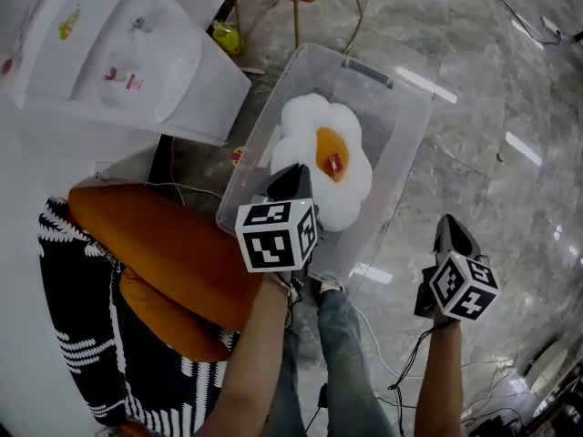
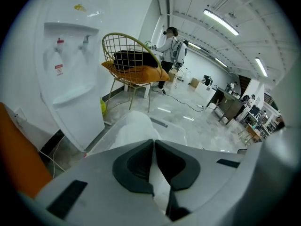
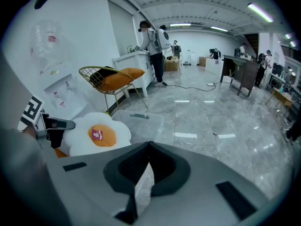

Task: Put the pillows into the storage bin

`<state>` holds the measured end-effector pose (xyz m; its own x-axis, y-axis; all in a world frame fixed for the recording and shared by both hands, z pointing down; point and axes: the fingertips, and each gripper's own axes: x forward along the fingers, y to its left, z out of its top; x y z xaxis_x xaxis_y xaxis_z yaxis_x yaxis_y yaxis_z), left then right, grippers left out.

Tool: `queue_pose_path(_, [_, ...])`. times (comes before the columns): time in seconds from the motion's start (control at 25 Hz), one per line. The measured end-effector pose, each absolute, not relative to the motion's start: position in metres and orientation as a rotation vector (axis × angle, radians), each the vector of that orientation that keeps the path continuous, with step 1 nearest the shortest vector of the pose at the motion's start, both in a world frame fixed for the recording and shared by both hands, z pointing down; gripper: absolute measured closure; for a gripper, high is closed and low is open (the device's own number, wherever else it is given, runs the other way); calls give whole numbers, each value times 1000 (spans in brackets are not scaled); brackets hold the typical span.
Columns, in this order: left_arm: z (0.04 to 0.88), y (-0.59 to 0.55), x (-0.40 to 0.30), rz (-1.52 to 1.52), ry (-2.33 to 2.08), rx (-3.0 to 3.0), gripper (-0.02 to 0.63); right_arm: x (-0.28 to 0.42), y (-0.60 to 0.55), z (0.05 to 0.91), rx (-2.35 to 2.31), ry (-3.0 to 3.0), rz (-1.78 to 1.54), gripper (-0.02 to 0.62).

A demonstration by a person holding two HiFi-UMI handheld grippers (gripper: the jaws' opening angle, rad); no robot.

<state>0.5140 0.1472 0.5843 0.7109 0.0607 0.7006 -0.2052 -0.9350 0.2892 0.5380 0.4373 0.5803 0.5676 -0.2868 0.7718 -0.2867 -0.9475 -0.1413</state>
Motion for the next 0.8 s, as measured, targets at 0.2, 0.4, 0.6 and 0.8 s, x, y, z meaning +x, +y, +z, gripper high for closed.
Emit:
queue_pose_path(0.2, [610,151,557,1060,-135,2547,591,557,454,592,-2788,467,-1367,594])
queue_pose_path(0.4, [622,156,581,1044,-135,2546,591,556,471,601,-2773,426,-1371,594])
queue_pose_path(0.6, [629,166,589,1019,-124,2511,588,542,486,606,-2762,430,-1403,594])
queue_pose_path(0.8, [642,167,576,1051,-136,2436,431,531,489,610,-2730,423,-1426,594])
